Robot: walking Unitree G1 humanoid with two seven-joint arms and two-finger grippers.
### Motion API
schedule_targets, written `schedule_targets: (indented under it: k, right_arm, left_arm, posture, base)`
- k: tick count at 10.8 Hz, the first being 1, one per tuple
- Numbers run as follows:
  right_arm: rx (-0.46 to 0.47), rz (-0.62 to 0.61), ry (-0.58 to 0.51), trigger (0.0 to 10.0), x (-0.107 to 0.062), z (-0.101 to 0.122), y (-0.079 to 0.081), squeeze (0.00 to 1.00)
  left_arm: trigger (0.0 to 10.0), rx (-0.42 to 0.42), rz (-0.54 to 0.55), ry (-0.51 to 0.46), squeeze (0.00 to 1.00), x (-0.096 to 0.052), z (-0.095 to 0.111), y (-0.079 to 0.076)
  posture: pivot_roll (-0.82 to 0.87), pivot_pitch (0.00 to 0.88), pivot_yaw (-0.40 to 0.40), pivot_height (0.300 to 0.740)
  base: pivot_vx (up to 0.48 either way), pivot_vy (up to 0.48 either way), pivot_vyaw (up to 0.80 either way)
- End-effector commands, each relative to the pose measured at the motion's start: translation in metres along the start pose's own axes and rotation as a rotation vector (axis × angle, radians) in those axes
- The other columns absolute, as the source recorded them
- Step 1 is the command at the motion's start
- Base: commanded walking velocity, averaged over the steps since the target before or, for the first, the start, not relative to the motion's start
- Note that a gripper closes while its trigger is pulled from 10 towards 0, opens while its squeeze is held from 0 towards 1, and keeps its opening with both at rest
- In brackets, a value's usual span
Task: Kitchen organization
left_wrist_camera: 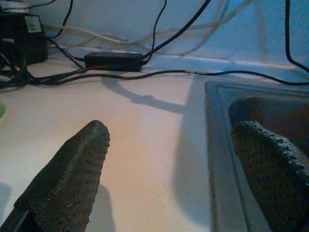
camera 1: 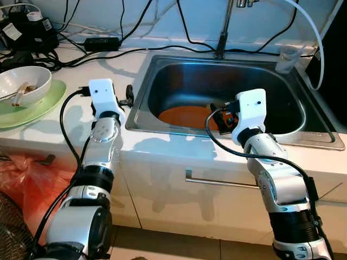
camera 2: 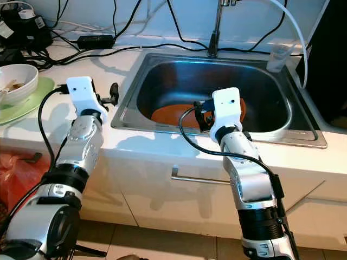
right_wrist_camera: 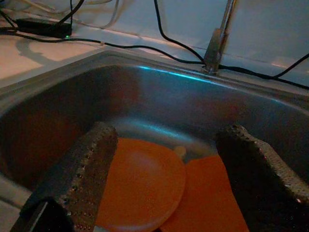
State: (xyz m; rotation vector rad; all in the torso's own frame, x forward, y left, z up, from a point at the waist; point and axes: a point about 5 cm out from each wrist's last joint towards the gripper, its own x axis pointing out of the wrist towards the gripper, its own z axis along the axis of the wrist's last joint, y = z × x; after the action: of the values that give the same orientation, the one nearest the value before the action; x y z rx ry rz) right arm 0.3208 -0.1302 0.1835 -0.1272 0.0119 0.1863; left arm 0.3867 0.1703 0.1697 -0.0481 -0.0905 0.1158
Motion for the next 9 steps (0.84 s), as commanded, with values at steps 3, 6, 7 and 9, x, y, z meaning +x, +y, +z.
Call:
schedule_targets:
  k: [3,6,7,9]
  right_arm:
    - [0.008,-0.01,-0.019,10.0,0.001,0.003,0.001,0.0]
    - [0.009,-0.02,-0.019,10.0,0.001,0.003,-0.001,0.0]
    - [0.009,-0.022,-0.021,10.0,0.001,0.003,-0.001,0.0]
    - [0.009,-0.031,-0.02,10.0,0.0,0.003,-0.003,0.0]
  left_arm:
    - [10.0,0.005,0.009,0.016,0.0,0.004,0.002,0.005]
    - [10.0,0.013,-0.002,0.016,0.0,0.005,0.004,0.001]
    - [10.0,0.014,-0.008,0.02,0.0,0.005,0.003,-0.001]
    - [10.0,0.015,-0.05,0.018,0.0,0.004,0.002,-0.006]
  posture:
    - [-0.09,0.0,0.06,0.74]
    - [-0.1,0.0,0.066,0.74]
    - [-0.1,0.0,0.068,0.74]
    - [-0.1,0.0,0.07,0.74]
  base:
    - [0.0,0.411,-0.14]
    - [0.0,0.48,0.0]
    - [0.0,0.0,0.0]
    - [0.0,0.0,0.0]
